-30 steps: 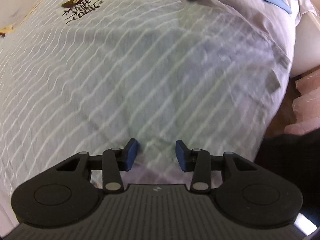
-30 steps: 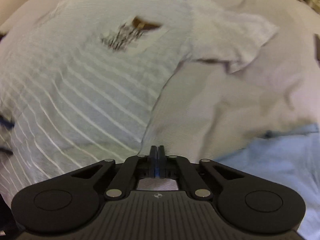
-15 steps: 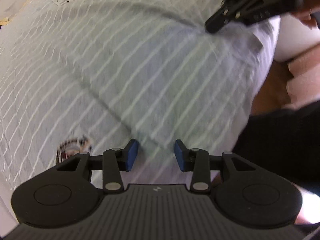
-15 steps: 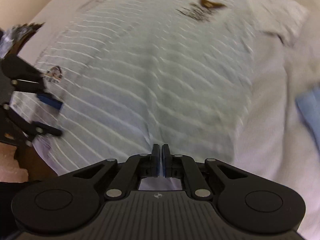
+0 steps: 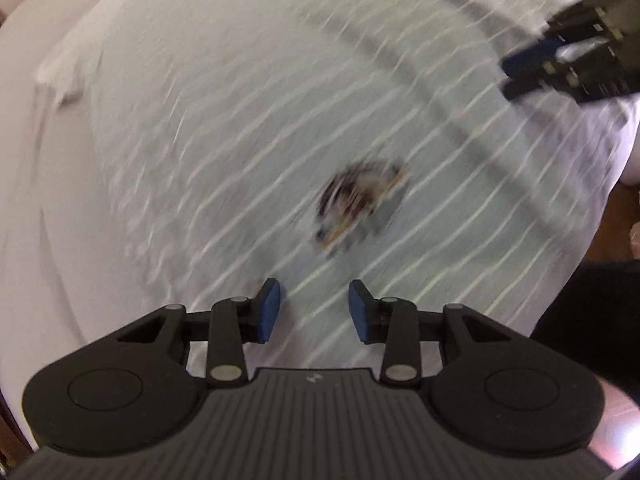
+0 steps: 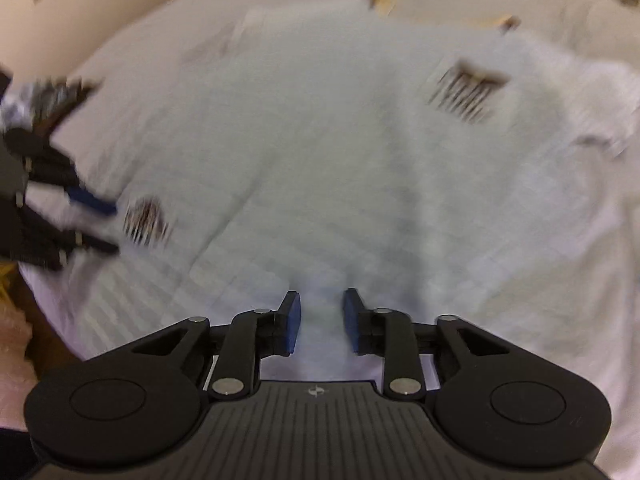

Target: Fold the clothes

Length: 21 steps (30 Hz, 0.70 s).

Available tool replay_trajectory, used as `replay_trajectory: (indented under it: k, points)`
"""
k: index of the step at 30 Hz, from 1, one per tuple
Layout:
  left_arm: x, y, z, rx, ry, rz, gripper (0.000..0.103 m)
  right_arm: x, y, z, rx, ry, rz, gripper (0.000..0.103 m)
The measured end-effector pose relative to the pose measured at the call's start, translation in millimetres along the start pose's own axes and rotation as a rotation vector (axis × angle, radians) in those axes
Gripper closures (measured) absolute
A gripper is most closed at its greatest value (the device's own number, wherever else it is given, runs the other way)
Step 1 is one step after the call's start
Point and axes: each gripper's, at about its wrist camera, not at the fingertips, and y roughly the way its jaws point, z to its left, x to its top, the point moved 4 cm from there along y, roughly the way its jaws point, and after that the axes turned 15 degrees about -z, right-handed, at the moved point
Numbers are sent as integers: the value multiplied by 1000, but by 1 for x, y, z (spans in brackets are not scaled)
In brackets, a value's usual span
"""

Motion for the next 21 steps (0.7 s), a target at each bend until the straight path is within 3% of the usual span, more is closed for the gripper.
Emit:
replay_trajectory:
  k: [2, 6, 12, 16, 21]
  points:
    - [-15, -4, 1, -5, 38, 2, 69, -15, 3, 22, 26, -16, 33, 71]
    - [-36, -18, 12, -14, 5, 17, 69, -40, -7, 47, 76, 1, 113, 71]
    - [-72, -45, -4, -18, 12, 21, 69, -36, -25, 23, 11, 53, 130, 75]
    - [-74, -60, -7, -21, -3, 20, 69, -47, -41, 10, -36, 85, 148, 76]
    - [-55, -89, -39, -98, 11, -100, 72, -58, -69, -3, -115, 129, 142, 72]
